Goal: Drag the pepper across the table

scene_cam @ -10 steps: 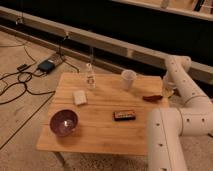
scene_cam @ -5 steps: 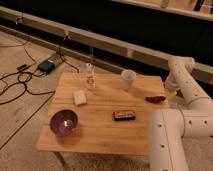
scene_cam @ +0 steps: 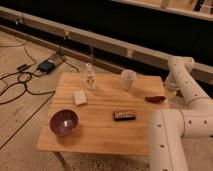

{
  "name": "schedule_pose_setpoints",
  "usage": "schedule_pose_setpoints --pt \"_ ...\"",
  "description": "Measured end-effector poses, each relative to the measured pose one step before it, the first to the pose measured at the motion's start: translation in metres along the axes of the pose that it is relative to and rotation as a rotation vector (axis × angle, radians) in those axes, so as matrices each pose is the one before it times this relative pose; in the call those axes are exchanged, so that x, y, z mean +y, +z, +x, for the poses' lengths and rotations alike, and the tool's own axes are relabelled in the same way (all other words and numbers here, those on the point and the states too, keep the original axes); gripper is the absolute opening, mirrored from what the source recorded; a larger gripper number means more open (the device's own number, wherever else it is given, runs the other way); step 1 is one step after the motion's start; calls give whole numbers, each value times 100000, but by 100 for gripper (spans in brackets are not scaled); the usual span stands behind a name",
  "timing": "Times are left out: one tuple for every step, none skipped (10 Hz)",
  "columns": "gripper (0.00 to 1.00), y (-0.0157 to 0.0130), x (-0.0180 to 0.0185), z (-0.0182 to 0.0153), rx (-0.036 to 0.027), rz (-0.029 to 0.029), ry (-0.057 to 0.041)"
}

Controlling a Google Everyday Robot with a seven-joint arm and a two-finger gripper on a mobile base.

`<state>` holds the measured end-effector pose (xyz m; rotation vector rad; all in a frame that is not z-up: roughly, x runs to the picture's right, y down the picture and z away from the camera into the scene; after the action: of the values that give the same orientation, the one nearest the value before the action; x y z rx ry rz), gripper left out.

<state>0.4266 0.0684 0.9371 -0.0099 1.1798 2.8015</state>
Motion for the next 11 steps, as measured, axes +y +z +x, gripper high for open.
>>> schedule_pose_setpoints --pt "0 -276 -259 -497 590 -873 873" --pt "0 -362 -597 -973 1022 -1280 848" --pt "0 -582 340 299 1478 -1748 -2638" --pt "0 -390 457 500 933 -1138 -2922" --pt "0 -433 349 306 591 -1028 -2568" --pt "0 -242 98 46 167 -456 -827" --pt "0 -165 -138 -176 -243 90 147" --pt "0 -152 -610 -632 -708 760 1913" --pt "0 -29 -965 -1107 -1100 936 3343" --pt "0 -49 -556 -738 -684 321 2210" --pt "0 -61 -236 -393 -342 -57 1210"
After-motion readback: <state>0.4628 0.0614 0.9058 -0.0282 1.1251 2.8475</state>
